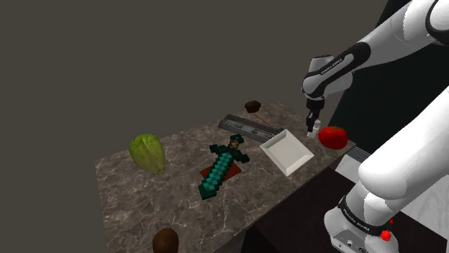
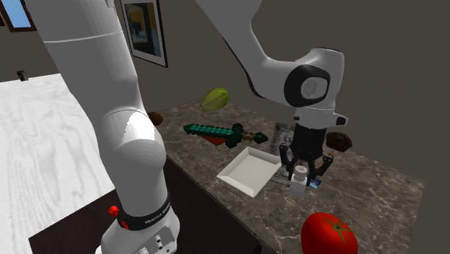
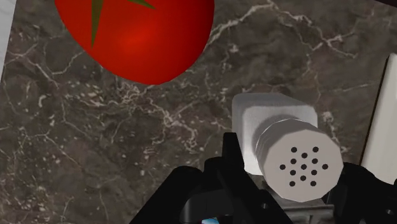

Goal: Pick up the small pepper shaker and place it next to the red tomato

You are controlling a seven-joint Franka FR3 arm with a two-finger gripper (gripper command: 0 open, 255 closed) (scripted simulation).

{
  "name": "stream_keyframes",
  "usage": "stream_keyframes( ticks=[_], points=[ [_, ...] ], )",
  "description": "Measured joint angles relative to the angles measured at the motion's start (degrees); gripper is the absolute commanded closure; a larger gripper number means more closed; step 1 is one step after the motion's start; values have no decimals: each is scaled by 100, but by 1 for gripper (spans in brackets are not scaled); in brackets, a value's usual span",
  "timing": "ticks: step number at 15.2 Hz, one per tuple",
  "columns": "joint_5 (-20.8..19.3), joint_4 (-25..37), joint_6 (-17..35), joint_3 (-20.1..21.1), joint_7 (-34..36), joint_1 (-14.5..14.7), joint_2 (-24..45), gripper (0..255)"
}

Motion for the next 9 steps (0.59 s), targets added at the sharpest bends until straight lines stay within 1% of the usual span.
stream_keyframes(
  ticks=[9],
  points=[
    [110, -140, 807, -34, -15, -8, 680, 255]
  ],
)
